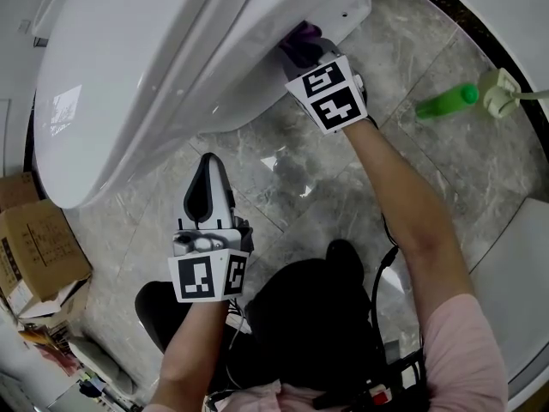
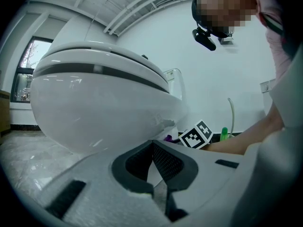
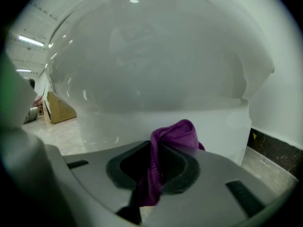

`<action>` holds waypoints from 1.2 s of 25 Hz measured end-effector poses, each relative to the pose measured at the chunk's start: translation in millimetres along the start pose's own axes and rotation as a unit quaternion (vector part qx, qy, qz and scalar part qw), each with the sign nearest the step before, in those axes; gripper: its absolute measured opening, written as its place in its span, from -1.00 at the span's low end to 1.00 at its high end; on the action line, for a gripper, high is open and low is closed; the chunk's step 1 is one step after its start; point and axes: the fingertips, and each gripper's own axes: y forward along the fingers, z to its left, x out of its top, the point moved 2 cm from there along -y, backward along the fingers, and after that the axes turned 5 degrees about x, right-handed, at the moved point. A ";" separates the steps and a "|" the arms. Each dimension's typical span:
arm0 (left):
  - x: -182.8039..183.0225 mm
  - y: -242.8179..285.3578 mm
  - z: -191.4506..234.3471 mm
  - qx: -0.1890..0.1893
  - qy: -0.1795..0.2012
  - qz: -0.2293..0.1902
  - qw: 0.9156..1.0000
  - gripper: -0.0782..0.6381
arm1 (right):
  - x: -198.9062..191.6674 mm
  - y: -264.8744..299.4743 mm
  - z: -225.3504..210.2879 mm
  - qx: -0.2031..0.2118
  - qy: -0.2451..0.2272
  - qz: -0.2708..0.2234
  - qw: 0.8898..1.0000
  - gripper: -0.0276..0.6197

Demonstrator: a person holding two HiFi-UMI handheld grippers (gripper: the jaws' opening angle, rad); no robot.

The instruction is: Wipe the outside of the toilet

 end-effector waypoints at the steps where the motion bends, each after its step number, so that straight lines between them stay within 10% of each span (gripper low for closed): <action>1: -0.7 -0.5 0.5 0.001 0.000 0.001 1.000 -0.76 | -0.7 0.9 4.5 0.004 0.000 0.000 1.000 -0.74; 30: 1.7 -27.3 29.6 0.030 0.004 0.002 1.000 -0.76 | 9.3 16.8 133.4 0.129 -0.060 0.002 0.990 -0.74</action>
